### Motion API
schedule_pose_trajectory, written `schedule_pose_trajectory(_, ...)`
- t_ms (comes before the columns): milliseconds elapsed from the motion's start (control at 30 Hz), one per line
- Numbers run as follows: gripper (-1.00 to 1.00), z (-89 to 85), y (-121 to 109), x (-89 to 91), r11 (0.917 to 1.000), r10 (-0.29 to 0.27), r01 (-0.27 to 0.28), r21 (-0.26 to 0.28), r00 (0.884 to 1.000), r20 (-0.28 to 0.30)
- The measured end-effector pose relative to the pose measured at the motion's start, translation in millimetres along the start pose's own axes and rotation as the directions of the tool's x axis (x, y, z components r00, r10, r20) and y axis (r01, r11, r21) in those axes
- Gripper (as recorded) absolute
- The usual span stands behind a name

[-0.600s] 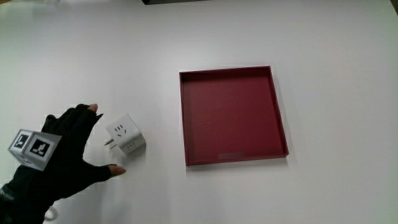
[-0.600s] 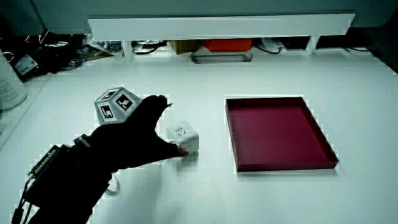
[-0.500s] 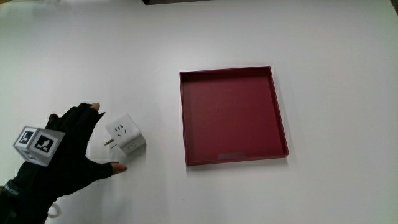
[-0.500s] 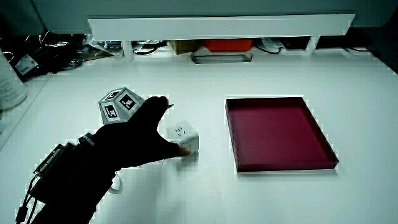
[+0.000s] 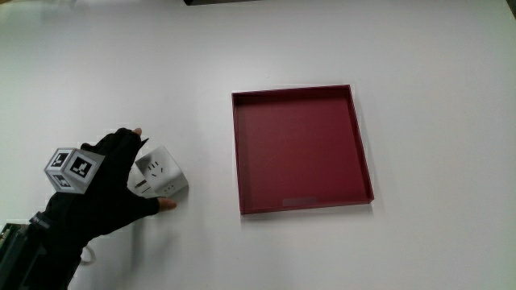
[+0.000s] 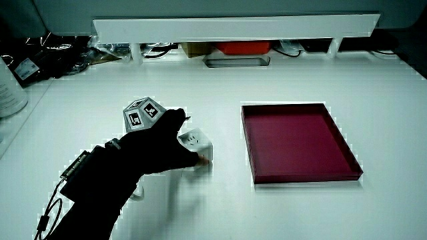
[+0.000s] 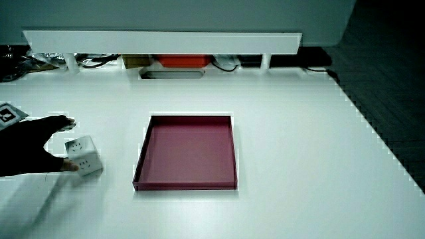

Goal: Pick socket

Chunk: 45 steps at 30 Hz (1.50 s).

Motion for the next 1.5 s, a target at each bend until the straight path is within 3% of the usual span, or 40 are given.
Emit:
schedule_pose_trajectory(33,0.00,0.6,1,2.3,1.0000,0.009,-0.009,-0.002,1.000,-0.017)
schedule_pose_trajectory(67,0.00,-4.9,7,-7.0,0.9991,-0.034,0.034,-0.024,0.999,-0.003)
schedule_pose_trajectory(500,0.00,-20.9,28,-17.6,0.9963,0.033,-0.031,-0.080,0.999,0.016)
schedule_pose_trajectory(567,0.08,-20.5,28,-15.9,0.9962,0.030,-0.027,-0.083,0.999,0.026)
schedule_pose_trajectory(1033,0.67,-21.8,28,-18.6,0.9988,0.023,-0.022,-0.044,0.999,0.024)
schedule_pose_trajectory(1300,1.00,-22.5,26,-15.0,1.0000,-0.006,0.006,0.001,0.999,0.043)
schedule_pose_trajectory(1367,1.00,-21.4,27,-13.9,0.9996,-0.024,0.023,0.015,0.999,0.039)
schedule_pose_trajectory(1467,1.00,-14.1,27,0.4,0.9983,-0.052,0.051,0.028,0.998,0.037)
schedule_pose_trajectory(1500,1.00,-8.9,24,13.1,0.9984,-0.041,0.038,0.042,0.997,0.063)
